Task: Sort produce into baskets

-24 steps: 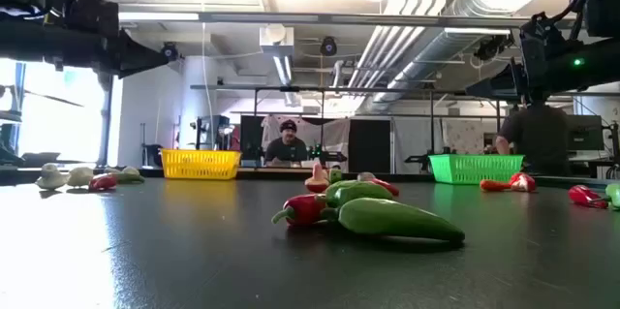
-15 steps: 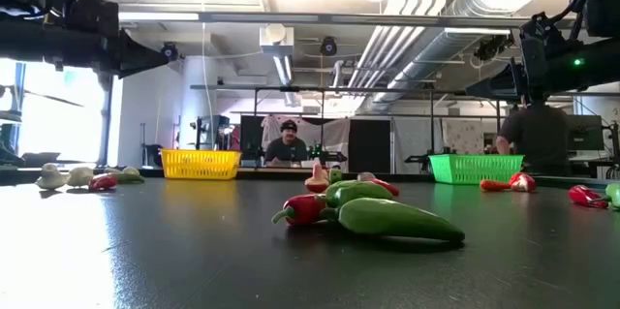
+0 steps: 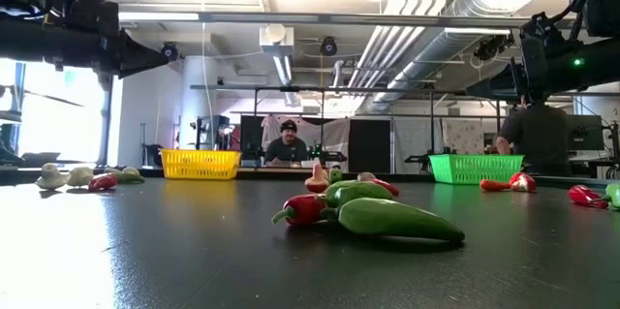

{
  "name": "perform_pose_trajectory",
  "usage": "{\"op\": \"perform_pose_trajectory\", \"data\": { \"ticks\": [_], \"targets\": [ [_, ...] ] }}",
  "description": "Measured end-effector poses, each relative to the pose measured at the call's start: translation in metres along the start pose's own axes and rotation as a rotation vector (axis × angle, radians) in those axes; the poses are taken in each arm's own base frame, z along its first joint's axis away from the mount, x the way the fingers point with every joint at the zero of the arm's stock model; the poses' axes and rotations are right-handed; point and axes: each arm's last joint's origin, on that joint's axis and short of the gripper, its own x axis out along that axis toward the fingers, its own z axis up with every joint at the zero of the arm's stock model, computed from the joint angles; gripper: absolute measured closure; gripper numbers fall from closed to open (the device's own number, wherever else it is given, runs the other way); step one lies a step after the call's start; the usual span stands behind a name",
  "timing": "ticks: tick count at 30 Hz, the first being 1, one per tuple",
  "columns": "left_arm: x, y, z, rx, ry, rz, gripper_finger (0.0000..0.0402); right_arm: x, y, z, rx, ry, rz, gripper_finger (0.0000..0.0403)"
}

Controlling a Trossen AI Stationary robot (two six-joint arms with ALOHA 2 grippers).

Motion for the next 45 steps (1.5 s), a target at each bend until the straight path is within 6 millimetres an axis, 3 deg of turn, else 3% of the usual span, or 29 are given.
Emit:
{"op": "perform_pose_trajectory", "data": {
  "ticks": [45],
  "targets": [
    [0.0000,0.0000,0.0000,0.000,0.000,0.000,0.0401,0.0000,0.0000,-0.0001,0.000,0.001,0.000,0.0403]
  ]
}}
